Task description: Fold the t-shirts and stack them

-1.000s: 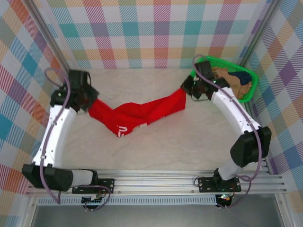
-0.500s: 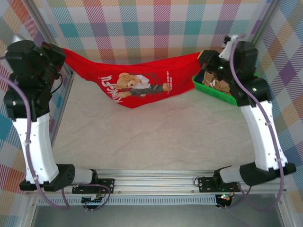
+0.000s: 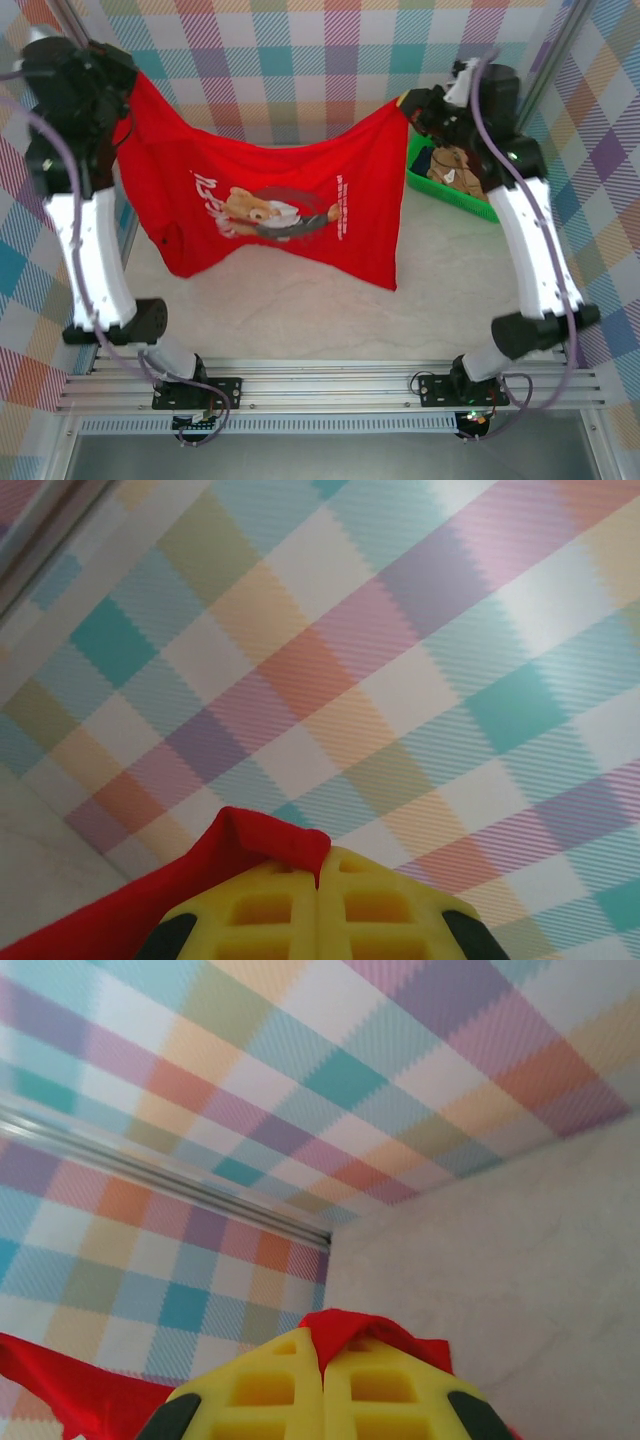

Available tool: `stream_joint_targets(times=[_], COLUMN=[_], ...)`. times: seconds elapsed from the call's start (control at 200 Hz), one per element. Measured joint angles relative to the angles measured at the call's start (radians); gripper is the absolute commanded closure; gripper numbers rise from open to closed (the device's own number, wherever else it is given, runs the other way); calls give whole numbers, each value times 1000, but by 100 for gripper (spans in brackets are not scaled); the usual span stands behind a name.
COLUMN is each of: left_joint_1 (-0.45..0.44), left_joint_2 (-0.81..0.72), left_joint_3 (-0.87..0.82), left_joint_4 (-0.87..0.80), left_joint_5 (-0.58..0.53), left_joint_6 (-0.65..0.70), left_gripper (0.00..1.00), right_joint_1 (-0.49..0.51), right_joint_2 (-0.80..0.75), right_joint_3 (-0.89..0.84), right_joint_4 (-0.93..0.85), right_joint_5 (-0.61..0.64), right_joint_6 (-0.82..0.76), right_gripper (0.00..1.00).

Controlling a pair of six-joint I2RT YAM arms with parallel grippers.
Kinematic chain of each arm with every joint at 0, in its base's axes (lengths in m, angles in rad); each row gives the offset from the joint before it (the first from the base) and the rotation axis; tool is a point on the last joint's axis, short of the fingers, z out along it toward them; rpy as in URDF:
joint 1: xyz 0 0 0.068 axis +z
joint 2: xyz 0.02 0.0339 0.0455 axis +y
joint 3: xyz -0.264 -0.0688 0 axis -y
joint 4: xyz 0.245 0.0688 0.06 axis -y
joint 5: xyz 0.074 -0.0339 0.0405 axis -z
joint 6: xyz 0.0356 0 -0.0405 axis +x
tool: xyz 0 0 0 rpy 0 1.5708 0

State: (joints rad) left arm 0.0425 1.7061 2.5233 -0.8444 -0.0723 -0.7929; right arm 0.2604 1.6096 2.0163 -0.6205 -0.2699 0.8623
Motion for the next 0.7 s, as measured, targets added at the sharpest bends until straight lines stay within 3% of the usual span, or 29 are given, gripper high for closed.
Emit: stream_joint_targets(times=[0.12,0.24,0.31,0.45,0.7], left_joint_1=[37,92,126,183,197], left_joint_2=[207,435,494,440,89], left_joint_3=[37,233,304,321,229], left_joint_4=[10,7,23,92,175], left_joint_5=[105,189,221,256,309], left_joint_6=[-26,-73,-108,-162,-183], left_gripper=[100,100,100,100,100], right_joint_1=[-24,-39,-51,-100,-172], right_joint_2=[227,505,628,650,425], right_joint_3=[128,501,723,842,608], right_joint_4=[2,-32,-39,-13,65], right_joint_5=[-60,-90,-98,-110,-131], right_joint_6=[51,66,82,130,147], right_gripper=[100,100,100,100,100])
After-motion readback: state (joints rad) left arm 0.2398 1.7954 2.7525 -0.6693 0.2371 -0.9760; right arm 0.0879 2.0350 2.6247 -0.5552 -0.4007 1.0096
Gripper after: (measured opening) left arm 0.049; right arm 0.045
